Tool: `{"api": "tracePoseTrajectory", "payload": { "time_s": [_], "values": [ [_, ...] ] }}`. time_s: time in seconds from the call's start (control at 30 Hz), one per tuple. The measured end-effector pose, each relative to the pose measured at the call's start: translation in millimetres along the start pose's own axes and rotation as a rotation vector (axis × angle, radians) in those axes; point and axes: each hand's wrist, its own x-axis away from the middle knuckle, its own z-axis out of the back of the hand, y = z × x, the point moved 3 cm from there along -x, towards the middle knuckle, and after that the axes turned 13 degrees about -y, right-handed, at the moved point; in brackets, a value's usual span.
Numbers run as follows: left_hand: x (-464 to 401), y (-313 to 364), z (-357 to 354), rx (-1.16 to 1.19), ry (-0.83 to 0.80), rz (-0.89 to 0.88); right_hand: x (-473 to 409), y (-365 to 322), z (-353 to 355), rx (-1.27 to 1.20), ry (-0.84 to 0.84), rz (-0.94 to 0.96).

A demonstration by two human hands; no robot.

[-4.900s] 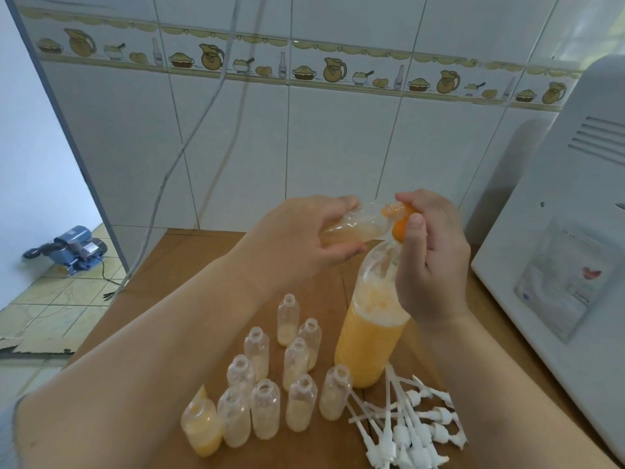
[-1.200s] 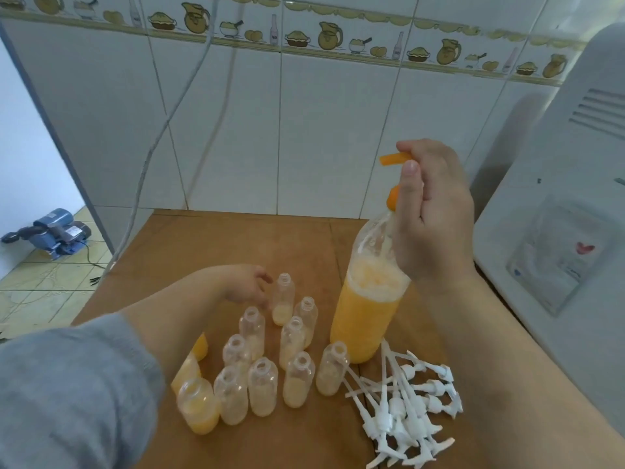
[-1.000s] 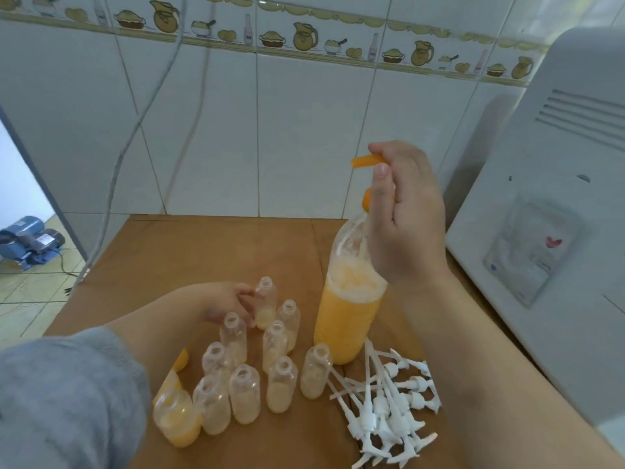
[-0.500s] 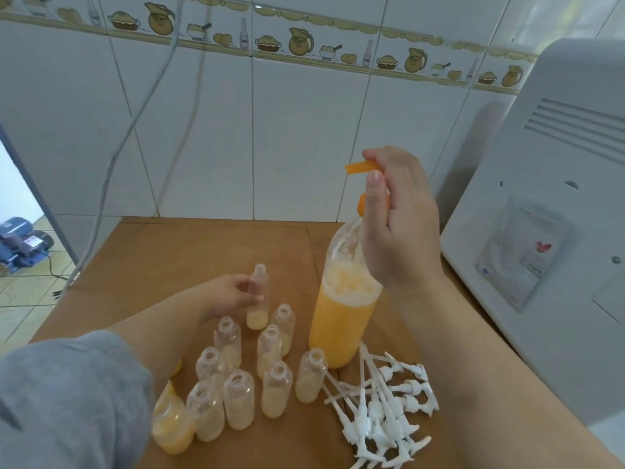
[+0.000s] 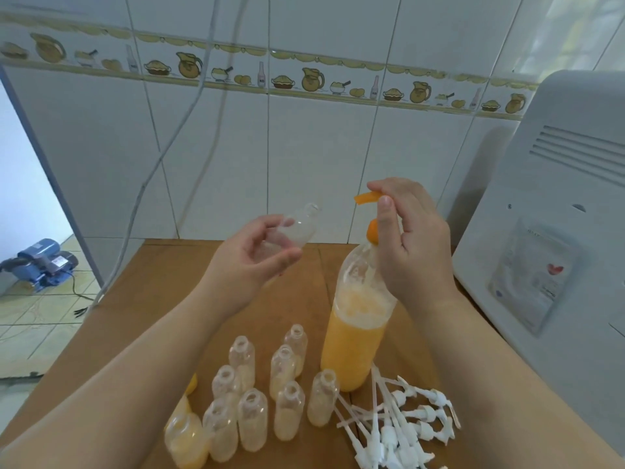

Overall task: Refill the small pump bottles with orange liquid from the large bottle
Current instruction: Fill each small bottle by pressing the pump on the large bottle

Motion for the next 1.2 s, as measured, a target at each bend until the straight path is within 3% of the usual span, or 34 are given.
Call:
{"api": "tracePoseTrajectory", "payload": {
  "time_s": [0.37,0.63,0.8,1.0,1.2],
  "values": [
    [-10,42,-14,-0.170,-0.040,-0.095,-2,0,-1,-0.039,0.001,0.000],
    [-20,59,-11,-0.524,-0.064,-0.206,-4,6,2,-0.154,0.044,-0.018],
    [-16,53,-20,-0.519,-0.122,-0.185,9,11,-10,-0.169,0.106,-0.031],
    [-15,65,-14,-0.576,-0.120,-0.185,7,4,-4,-0.082,0.023,-0.020],
    [-12,69,-20,-0.615,-0.120,-0.214,13,3,-3,-0.102,0.141,-0.010]
  ]
}}
